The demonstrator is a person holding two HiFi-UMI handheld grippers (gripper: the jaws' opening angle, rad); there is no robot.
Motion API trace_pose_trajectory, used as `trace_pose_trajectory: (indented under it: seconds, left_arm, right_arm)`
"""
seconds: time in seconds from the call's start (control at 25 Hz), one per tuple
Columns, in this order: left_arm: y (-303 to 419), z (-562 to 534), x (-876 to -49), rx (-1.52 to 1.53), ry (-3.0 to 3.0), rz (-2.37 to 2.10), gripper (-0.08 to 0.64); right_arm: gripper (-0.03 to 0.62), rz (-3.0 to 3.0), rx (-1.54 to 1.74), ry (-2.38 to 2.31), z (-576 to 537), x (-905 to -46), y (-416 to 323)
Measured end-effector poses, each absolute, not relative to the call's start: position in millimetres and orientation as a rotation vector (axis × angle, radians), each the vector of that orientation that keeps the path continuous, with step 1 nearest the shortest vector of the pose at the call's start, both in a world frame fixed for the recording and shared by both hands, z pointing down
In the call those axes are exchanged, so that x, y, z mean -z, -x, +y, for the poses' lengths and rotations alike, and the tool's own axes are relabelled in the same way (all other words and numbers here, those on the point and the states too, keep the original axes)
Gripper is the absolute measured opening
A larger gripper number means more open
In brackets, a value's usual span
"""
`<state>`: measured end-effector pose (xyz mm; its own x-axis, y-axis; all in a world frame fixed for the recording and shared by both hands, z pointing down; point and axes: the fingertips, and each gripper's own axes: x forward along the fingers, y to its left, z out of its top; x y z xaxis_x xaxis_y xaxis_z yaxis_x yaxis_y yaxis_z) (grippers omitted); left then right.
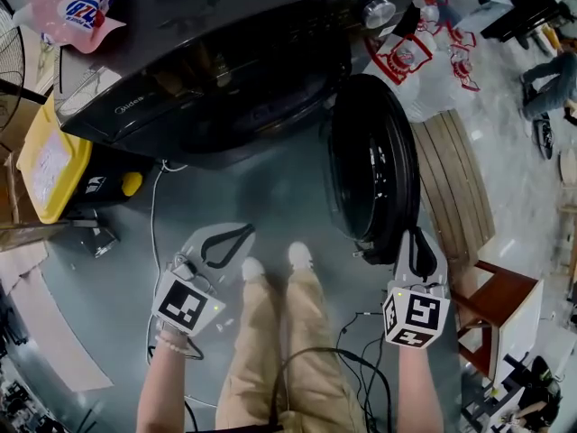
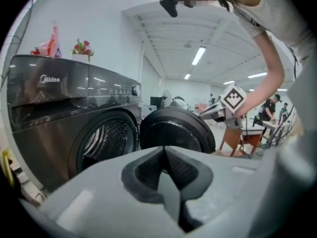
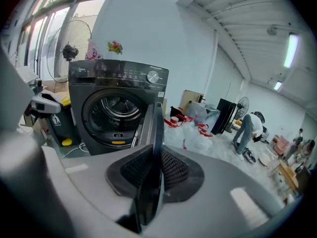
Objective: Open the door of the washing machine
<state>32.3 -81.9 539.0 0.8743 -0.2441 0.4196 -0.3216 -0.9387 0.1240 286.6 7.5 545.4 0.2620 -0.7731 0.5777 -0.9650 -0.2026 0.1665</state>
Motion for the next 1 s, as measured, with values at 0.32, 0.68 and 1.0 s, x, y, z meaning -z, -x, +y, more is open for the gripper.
trace_pose_trajectory:
  seconds: [0.32, 0.68, 1.0]
  left_arm:
    - [-34.9, -99.7, -496.0, -0.549, -2.854, -0.519, -0.003]
    - [-24.0, -110.3, -397.2, -0.554, -2.932, -0.602, -0.002]
    - [4.2, -114.3, -308.2, -0.461, -2.969, -0.740, -0.002]
  right_arm:
    - [0.040, -1.447, -0.552, -2.087, 16.4, -531.5, -341.1]
    - [0.020, -1.825, -0.464, -1.956, -29.2, -432.7, -261.7]
    - [0.014, -2.190, -0.235, -1.792, -78.2, -321.2, -185.6]
